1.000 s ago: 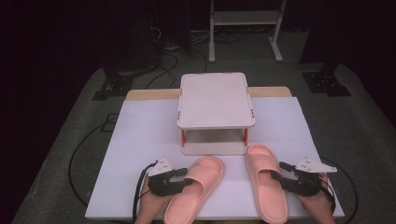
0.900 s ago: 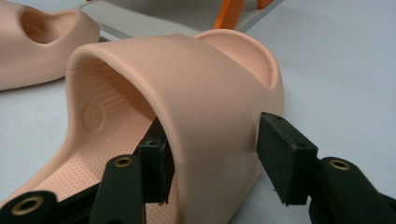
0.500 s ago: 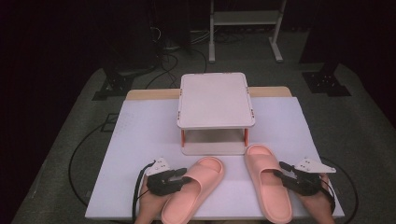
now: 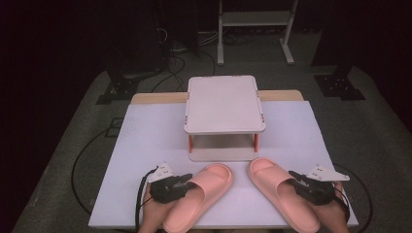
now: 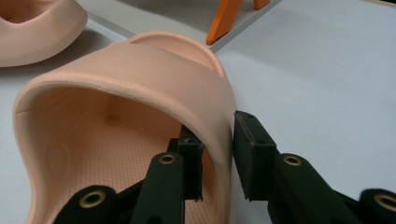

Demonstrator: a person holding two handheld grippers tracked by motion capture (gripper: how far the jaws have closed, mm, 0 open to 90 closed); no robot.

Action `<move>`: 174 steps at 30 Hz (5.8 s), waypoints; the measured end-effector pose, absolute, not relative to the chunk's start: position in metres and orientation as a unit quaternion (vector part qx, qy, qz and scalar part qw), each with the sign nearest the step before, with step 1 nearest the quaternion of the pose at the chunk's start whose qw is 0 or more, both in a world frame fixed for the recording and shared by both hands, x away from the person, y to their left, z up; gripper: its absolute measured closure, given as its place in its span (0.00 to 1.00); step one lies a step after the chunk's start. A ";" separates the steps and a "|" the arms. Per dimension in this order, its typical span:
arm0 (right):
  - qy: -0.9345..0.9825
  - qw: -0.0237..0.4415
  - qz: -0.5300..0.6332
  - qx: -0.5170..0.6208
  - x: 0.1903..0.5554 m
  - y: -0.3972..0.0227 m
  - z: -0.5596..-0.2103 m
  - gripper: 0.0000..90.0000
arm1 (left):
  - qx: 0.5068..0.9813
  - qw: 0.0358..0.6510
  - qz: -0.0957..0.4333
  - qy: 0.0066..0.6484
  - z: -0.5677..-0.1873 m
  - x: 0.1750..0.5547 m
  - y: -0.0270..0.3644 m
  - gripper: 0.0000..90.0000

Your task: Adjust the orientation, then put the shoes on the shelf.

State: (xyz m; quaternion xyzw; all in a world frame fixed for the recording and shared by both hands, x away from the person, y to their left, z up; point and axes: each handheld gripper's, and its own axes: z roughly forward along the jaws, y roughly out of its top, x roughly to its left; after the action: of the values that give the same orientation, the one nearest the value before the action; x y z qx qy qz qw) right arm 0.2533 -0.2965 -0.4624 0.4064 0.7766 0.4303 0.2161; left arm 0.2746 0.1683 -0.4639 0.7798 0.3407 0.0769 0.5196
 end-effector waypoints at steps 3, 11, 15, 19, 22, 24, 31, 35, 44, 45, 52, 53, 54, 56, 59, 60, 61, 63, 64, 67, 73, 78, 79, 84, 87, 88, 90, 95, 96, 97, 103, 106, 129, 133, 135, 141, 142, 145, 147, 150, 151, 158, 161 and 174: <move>0.777 0.215 0.433 0.403 0.252 -0.295 -0.461 0.83 | 0.777 0.524 0.076 0.342 -0.463 0.274 0.170 0.71; 0.777 0.216 0.441 0.395 0.249 -0.291 -0.458 0.83 | 0.770 0.532 0.076 0.343 -0.461 0.274 0.173 0.71; 0.772 0.211 0.452 0.395 0.247 -0.291 -0.455 0.83 | 0.767 0.537 0.076 0.342 -0.459 0.273 0.174 0.72; 0.768 0.209 0.460 0.393 0.245 -0.290 -0.452 0.83 | 0.766 0.540 0.075 0.342 -0.457 0.272 0.175 0.72; 0.765 0.208 0.466 0.392 0.245 -0.289 -0.451 0.83 | 0.765 0.543 0.075 0.339 -0.455 0.271 0.176 0.72; 0.763 0.206 0.470 0.392 0.244 -0.288 -0.449 0.83 | 0.763 0.546 0.074 0.338 -0.454 0.270 0.175 0.72; 0.758 0.205 0.480 0.393 0.242 -0.288 -0.446 0.84 | 0.760 0.553 0.075 0.333 -0.449 0.267 0.176 0.72; 0.754 0.203 0.484 0.395 0.242 -0.288 -0.444 0.84 | 0.756 0.559 0.072 0.332 -0.447 0.266 0.178 0.75; 0.745 0.194 0.496 0.401 0.241 -0.290 -0.439 0.84 | 0.756 0.563 0.070 0.326 -0.445 0.265 0.179 0.75; 0.744 0.192 0.499 0.401 0.241 -0.291 -0.438 0.84 | 0.756 0.563 0.069 0.327 -0.444 0.265 0.179 0.75; 0.732 0.187 0.515 0.405 0.240 -0.294 -0.432 0.84 | 0.754 0.567 0.069 0.323 -0.441 0.264 0.181 0.75; 0.732 0.186 0.515 0.405 0.240 -0.295 -0.432 0.84 | 0.754 0.569 0.069 0.323 -0.440 0.263 0.181 0.75; 0.732 0.188 0.515 0.404 0.240 -0.295 -0.431 0.84 | 0.754 0.568 0.069 0.322 -0.440 0.263 0.181 0.75; 0.731 0.189 0.516 0.405 0.239 -0.295 -0.430 0.84 | 0.753 0.571 0.068 0.321 -0.439 0.262 0.181 0.75; 0.729 0.189 0.520 0.403 0.239 -0.295 -0.428 0.84 | 0.752 0.573 0.068 0.320 -0.437 0.262 0.182 0.75; 0.728 0.189 0.521 0.404 0.239 -0.295 -0.427 0.84 | 0.752 0.573 0.067 0.320 -0.437 0.262 0.182 0.75; 0.728 0.189 0.521 0.403 0.239 -0.295 -0.427 0.84 | 0.751 0.573 0.067 0.320 -0.437 0.262 0.183 0.75; 0.728 0.189 0.522 0.403 0.239 -0.296 -0.426 0.84 | 0.750 0.574 0.068 0.320 -0.436 0.263 0.183 0.75; 0.728 0.189 0.521 0.404 0.239 -0.295 -0.426 0.84 | 0.750 0.575 0.068 0.320 -0.436 0.263 0.183 0.75; 0.727 0.189 0.521 0.405 0.239 -0.295 -0.425 0.84 | 0.749 0.576 0.067 0.320 -0.435 0.262 0.184 0.75; 0.726 0.194 0.522 0.403 0.237 -0.296 -0.419 0.84 | 0.751 0.579 0.068 0.311 -0.429 0.260 0.183 0.76; 0.727 0.203 0.522 0.397 0.235 -0.296 -0.412 0.84 | 0.751 0.583 0.065 0.303 -0.422 0.260 0.183 0.76; 0.727 0.207 0.522 0.395 0.234 -0.296 -0.409 0.84 | 0.751 0.583 0.064 0.304 -0.420 0.259 0.183 0.76; 0.725 0.215 0.527 0.389 0.231 -0.297 -0.397 0.84 | 0.750 0.587 0.062 0.299 -0.410 0.259 0.183 0.76; 0.726 0.218 0.527 0.383 0.229 -0.296 -0.387 0.84 | 0.751 0.589 0.061 0.293 -0.401 0.258 0.183 0.76; 0.728 0.218 0.527 0.381 0.228 -0.296 -0.384 0.84 | 0.752 0.589 0.062 0.290 -0.397 0.258 0.183 0.76; 0.728 0.220 0.527 0.379 0.227 -0.296 -0.377 0.84 | 0.751 0.592 0.062 0.285 -0.390 0.257 0.182 0.76; 0.730 0.221 0.529 0.373 0.227 -0.295 -0.363 0.84 | 0.748 0.600 0.063 0.276 -0.374 0.256 0.182 0.76; 0.730 0.221 0.529 0.373 0.228 -0.295 -0.360 0.84 | 0.749 0.600 0.064 0.274 -0.371 0.256 0.183 0.76; 0.730 0.222 0.528 0.372 0.228 -0.295 -0.358 0.84 | 0.748 0.601 0.065 0.273 -0.369 0.256 0.183 0.76; 0.734 0.223 0.526 0.367 0.231 -0.292 -0.348 0.84 | 0.747 0.605 0.065 0.270 -0.358 0.258 0.183 0.76; 0.735 0.224 0.525 0.366 0.233 -0.290 -0.345 0.84 | 0.747 0.605 0.066 0.267 -0.352 0.261 0.184 0.77; 0.727 0.222 0.524 0.384 0.263 -0.288 -0.315 0.84 | 0.738 0.605 0.068 0.291 -0.316 0.301 0.190 0.77; 0.728 0.220 0.523 0.384 0.271 -0.285 -0.309 0.84 | 0.736 0.605 0.067 0.296 -0.310 0.307 0.190 0.77; 0.729 0.220 0.523 0.383 0.274 -0.283 -0.307 0.84 | 0.737 0.603 0.069 0.296 -0.307 0.310 0.189 0.77; 0.728 0.217 0.525 0.383 0.283 -0.278 -0.301 0.84 | 0.733 0.604 0.070 0.305 -0.300 0.322 0.190 0.77; 0.728 0.218 0.525 0.382 0.284 -0.278 -0.301 0.84 | 0.732 0.604 0.069 0.307 -0.300 0.324 0.189 0.77; 0.729 0.216 0.523 0.385 0.287 -0.277 -0.299 0.84 | 0.730 0.605 0.070 0.310 -0.299 0.329 0.189 0.77; 0.729 0.219 0.520 0.387 0.290 -0.277 -0.298 0.84 | 0.731 0.603 0.072 0.312 -0.298 0.333 0.188 0.77; 0.728 0.219 0.519 0.391 0.295 -0.276 -0.295 0.84 | 0.732 0.601 0.072 0.314 -0.296 0.339 0.187 0.77; 0.728 0.218 0.518 0.393 0.296 -0.276 -0.295 0.84 | 0.732 0.600 0.071 0.316 -0.296 0.341 0.187 0.77; 0.725 0.222 0.516 0.398 0.309 -0.273 -0.289 0.84 | 0.736 0.592 0.079 0.318 -0.290 0.353 0.183 0.77; 0.724 0.223 0.516 0.399 0.313 -0.272 -0.287 0.84 | 0.737 0.591 0.081 0.319 -0.288 0.357 0.182 0.77; 0.721 0.226 0.513 0.407 0.333 -0.267 -0.279 0.84 | 0.733 0.587 0.082 0.332 -0.284 0.376 0.183 0.77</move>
State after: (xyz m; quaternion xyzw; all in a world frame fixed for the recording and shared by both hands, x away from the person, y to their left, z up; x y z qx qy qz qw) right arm 0.3329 -0.2673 -0.2788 0.4073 0.7212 0.5128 0.2259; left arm 0.3761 0.1826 -0.2840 0.7333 0.3324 0.0816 0.5875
